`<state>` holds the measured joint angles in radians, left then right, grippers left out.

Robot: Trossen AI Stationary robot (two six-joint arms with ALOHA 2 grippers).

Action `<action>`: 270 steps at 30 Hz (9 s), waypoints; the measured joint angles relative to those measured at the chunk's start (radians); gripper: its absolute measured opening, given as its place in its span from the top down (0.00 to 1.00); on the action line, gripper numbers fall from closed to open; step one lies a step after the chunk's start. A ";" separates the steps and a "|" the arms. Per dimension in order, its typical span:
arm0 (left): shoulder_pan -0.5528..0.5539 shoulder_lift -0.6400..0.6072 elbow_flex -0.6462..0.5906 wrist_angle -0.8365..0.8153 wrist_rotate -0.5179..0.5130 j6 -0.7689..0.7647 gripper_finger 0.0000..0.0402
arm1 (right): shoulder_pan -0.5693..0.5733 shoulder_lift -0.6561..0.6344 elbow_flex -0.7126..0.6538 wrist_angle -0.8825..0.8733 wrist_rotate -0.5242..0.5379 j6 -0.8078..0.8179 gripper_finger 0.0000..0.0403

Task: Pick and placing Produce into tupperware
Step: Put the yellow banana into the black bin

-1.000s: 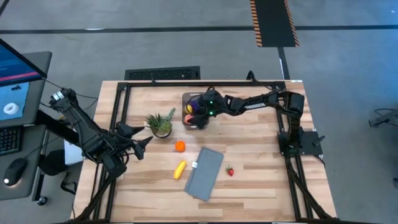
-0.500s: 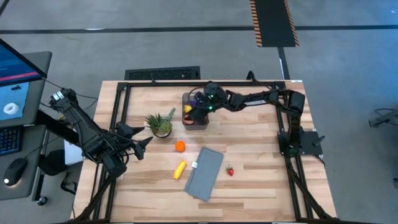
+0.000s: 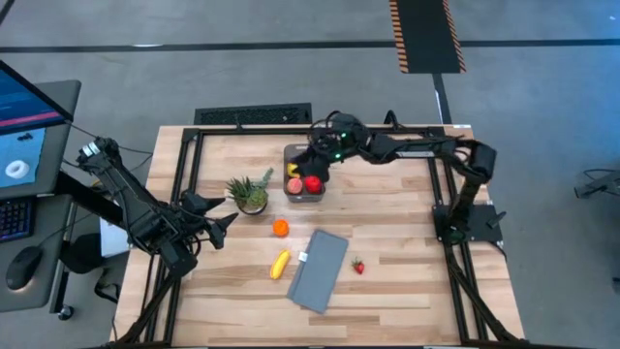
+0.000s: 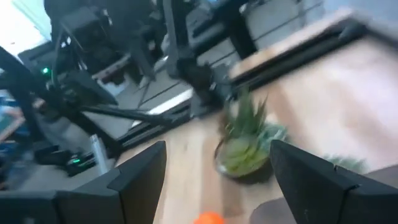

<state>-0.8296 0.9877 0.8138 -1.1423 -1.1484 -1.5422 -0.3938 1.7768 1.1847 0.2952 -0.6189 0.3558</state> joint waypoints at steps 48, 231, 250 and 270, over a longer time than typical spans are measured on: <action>0.318 0.405 0.011 0.741 0.724 0.229 0.27 | 0.126 -0.934 -0.129 -0.770 0.703 -0.339 0.28; 0.481 0.850 0.282 0.576 1.036 0.320 0.61 | 0.236 -1.307 -0.425 -1.043 0.489 -0.023 0.28; 0.486 0.850 0.338 0.546 0.999 0.356 0.61 | 0.236 -1.307 -0.425 -1.043 0.489 -0.026 0.28; 0.487 0.834 0.435 0.489 0.829 0.384 0.61 | 0.236 -1.308 -0.425 -1.044 0.484 -0.025 0.28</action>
<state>-0.3422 1.8216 1.2485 -0.6531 -0.3191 -1.1580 -0.1574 0.4690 0.7597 -0.7486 -0.1349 0.3309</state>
